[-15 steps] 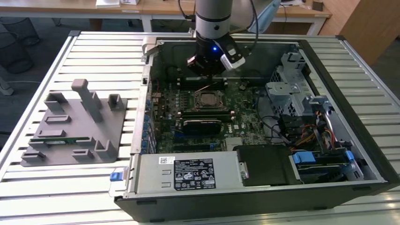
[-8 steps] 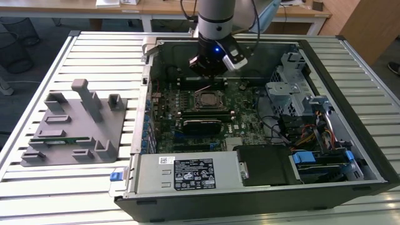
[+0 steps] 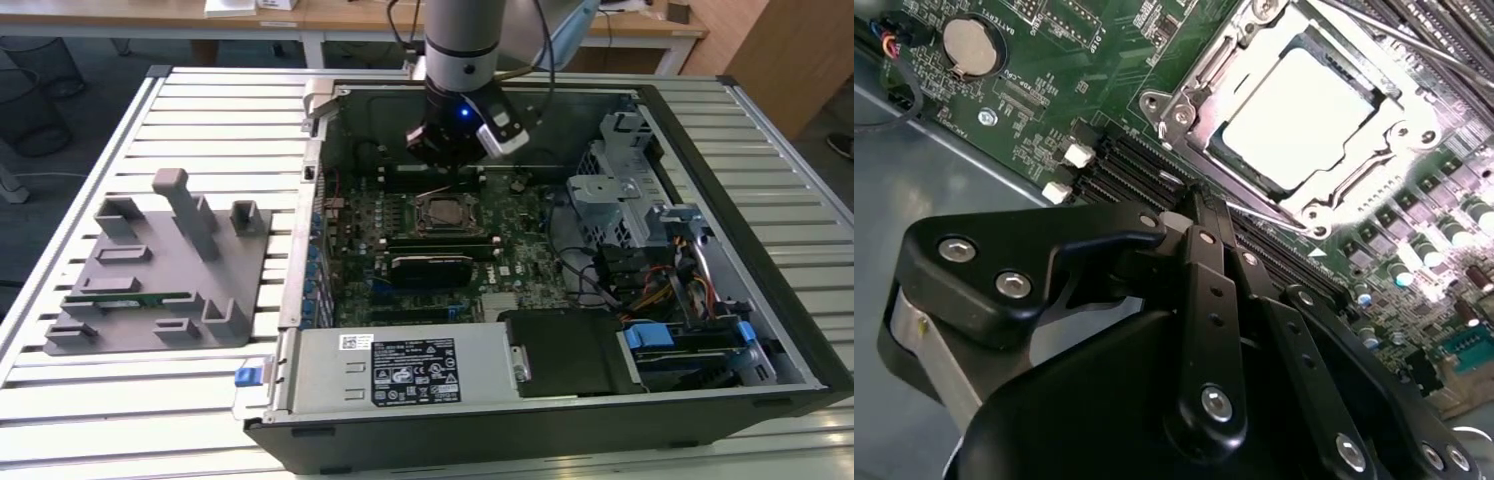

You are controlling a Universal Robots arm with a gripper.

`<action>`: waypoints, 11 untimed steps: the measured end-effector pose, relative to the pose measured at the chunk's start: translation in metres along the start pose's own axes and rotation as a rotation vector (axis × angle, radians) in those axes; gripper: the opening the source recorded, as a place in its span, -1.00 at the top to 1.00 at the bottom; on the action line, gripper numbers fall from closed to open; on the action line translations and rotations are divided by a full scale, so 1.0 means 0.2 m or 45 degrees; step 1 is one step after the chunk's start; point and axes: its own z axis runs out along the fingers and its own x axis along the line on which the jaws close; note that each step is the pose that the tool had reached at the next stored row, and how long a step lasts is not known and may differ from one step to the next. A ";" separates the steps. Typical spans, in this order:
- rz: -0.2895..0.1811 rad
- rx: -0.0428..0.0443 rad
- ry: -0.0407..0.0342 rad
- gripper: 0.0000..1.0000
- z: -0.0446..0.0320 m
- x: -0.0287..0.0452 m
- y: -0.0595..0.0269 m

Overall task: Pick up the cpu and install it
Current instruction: 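Install the first cpu locking lever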

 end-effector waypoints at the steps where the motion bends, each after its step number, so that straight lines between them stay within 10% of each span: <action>1: 0.000 0.000 0.0000 0.79 0.003 -0.002 0.000; 11: 0.000 0.000 0.0000 0.79 0.056 -0.017 -0.007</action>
